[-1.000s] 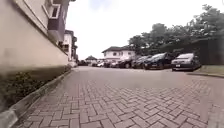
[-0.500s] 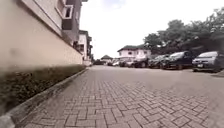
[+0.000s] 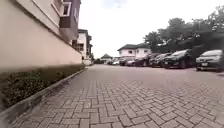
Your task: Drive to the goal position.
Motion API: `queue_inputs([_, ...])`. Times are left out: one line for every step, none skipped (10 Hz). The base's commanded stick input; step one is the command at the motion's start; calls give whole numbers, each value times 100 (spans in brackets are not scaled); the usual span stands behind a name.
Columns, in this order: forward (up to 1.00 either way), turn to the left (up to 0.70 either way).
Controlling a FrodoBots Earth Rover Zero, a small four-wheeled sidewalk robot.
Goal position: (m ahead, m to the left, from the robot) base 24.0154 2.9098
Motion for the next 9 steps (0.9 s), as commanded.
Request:
queue_inputs([70,35])
queue_inputs([70,35])
queue_inputs([70,29])
queue_inputs([70,6])
queue_inputs([70,0])
queue_inputs([70,0])
queue_inputs([70,0])
queue_inputs([70,0])
queue_inputs([70,0])
